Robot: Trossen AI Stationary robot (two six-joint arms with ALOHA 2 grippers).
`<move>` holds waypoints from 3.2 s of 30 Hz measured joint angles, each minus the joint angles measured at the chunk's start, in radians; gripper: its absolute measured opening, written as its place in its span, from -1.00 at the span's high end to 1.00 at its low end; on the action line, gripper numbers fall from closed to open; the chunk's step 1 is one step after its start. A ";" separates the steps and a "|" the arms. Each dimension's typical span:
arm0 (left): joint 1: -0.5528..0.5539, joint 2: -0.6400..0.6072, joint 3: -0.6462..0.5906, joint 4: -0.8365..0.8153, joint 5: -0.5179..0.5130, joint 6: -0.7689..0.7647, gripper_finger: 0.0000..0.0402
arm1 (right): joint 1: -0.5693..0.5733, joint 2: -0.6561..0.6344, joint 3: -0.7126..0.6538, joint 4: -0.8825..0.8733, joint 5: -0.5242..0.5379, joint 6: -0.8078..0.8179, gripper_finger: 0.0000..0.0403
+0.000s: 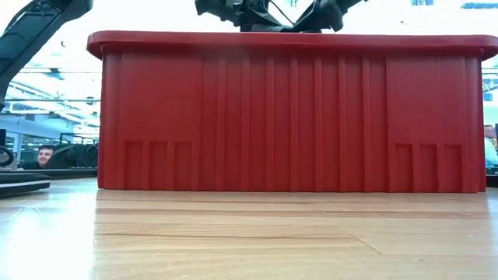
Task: Pick and place slides into bin
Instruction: Put the black slide into the red bin
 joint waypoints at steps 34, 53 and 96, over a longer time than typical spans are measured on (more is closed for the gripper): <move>-0.026 -0.009 0.002 -0.097 0.022 0.005 1.00 | 0.022 0.138 -0.004 0.197 0.044 -0.442 0.86; 0.037 -0.047 0.003 -0.091 0.022 -0.057 0.28 | 0.092 0.057 -0.004 0.125 0.295 -0.491 0.99; 0.086 -0.376 0.001 -0.044 -0.401 0.361 -0.13 | 0.216 0.146 0.046 -0.777 0.326 1.126 1.00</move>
